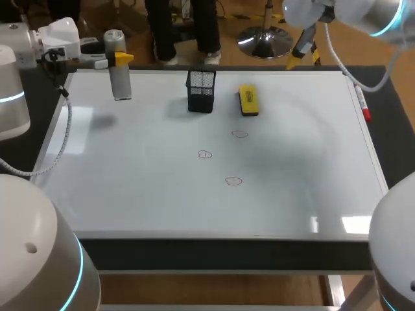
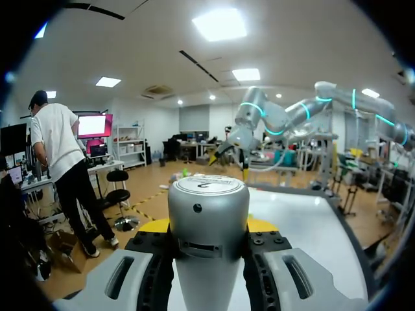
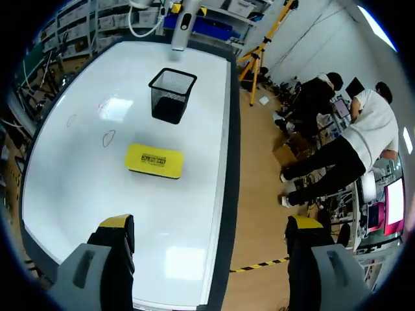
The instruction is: Pick up the inspection probe, press it on each red-marked spot on the whiteboard one by one, put down the probe, pick up the eraser, and wipe off all the red marks.
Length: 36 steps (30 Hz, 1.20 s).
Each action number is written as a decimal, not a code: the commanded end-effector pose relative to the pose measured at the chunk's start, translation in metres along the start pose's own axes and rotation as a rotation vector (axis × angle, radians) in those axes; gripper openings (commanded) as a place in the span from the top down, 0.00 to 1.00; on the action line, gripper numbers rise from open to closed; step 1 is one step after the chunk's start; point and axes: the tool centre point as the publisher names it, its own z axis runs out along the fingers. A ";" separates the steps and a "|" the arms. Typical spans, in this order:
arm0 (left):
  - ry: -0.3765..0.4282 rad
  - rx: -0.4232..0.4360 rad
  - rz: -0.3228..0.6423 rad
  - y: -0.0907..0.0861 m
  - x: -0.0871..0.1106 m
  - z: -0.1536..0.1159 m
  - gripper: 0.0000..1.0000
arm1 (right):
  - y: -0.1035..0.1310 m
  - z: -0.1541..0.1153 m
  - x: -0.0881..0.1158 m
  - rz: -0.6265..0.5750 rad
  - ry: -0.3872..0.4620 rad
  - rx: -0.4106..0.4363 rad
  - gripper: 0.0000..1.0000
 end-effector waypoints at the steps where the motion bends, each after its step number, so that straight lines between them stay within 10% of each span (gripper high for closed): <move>1: -0.001 0.002 0.001 -0.001 0.000 0.000 1.00 | 0.005 -0.004 -0.003 -0.048 0.250 0.367 0.00; 14: -0.001 0.002 0.001 -0.001 0.000 0.000 1.00 | 0.005 -0.004 -0.003 -0.048 0.250 0.367 0.00; 36: -0.001 0.002 0.001 -0.001 0.000 0.000 1.00 | 0.004 0.038 0.012 -0.763 0.288 0.062 0.00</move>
